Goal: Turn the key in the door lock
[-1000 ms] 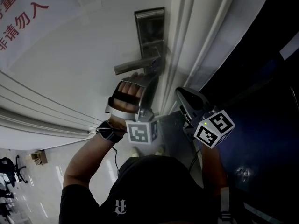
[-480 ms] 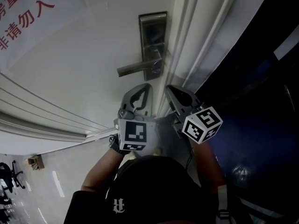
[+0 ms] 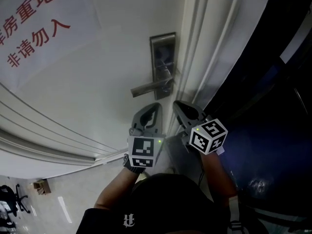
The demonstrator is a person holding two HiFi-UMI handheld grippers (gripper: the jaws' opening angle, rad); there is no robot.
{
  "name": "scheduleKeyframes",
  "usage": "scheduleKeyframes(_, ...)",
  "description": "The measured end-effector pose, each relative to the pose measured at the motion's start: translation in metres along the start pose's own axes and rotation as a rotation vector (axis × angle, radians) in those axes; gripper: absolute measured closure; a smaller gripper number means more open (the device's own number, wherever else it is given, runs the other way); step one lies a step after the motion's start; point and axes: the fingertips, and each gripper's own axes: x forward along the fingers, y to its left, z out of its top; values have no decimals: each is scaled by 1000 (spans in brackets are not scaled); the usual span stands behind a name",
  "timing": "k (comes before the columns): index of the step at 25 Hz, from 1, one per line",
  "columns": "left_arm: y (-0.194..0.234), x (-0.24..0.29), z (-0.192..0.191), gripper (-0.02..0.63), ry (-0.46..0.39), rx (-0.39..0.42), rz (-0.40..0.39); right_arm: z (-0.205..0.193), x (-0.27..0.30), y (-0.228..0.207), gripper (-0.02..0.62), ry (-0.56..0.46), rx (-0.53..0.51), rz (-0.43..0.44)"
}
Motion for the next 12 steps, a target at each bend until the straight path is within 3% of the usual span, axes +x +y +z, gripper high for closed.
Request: scheduleKeyframes(12, 7, -3, -2, 599, -5, -6, -46, -4, 1, 3, 581, 13, 6, -58)
